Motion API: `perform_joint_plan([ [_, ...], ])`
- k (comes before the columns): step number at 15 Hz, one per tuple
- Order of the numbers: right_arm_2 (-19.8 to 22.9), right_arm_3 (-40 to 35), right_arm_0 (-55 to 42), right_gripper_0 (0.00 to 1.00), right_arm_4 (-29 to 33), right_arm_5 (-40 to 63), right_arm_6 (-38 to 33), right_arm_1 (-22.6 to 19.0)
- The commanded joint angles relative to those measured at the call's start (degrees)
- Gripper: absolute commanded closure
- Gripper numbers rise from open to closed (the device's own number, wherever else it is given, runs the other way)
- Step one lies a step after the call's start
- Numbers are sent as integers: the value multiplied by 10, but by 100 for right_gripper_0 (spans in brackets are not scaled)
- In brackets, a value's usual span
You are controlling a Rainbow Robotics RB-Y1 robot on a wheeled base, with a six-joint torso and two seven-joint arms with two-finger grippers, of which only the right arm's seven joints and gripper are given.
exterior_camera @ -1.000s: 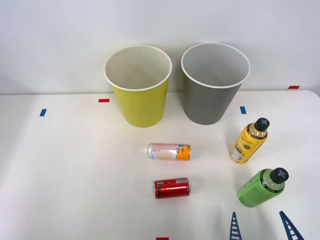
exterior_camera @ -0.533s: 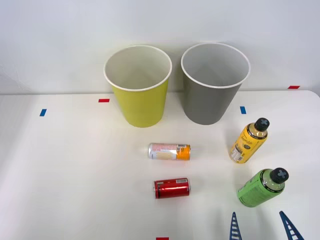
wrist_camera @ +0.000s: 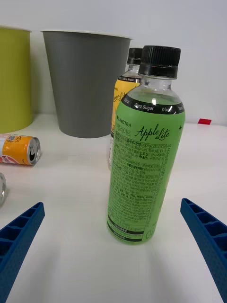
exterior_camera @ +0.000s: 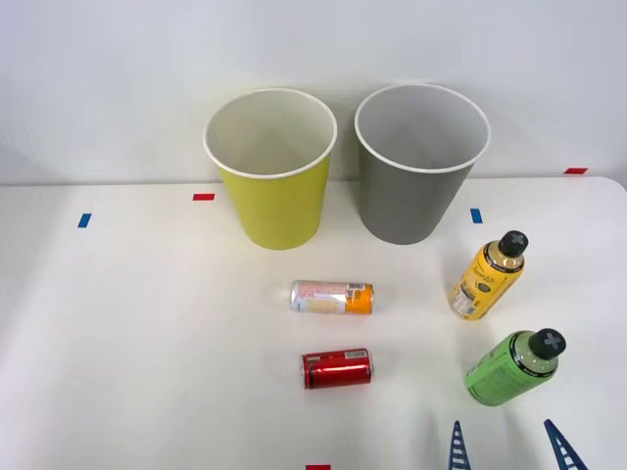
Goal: Put cans in the gray bin, plastic bottles in the light green bin
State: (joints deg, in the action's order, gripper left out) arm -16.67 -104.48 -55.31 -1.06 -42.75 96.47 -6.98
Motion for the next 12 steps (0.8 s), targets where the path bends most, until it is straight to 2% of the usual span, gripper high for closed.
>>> perform_joint_plan([
  [1, 1, 2, -1, 0, -39, -24, -1, 4],
  [6, 8, 2, -1, 0, -126, -45, 9, 8],
  [12, 15, 2, 39, 0, -126, -44, 23, -22],
])
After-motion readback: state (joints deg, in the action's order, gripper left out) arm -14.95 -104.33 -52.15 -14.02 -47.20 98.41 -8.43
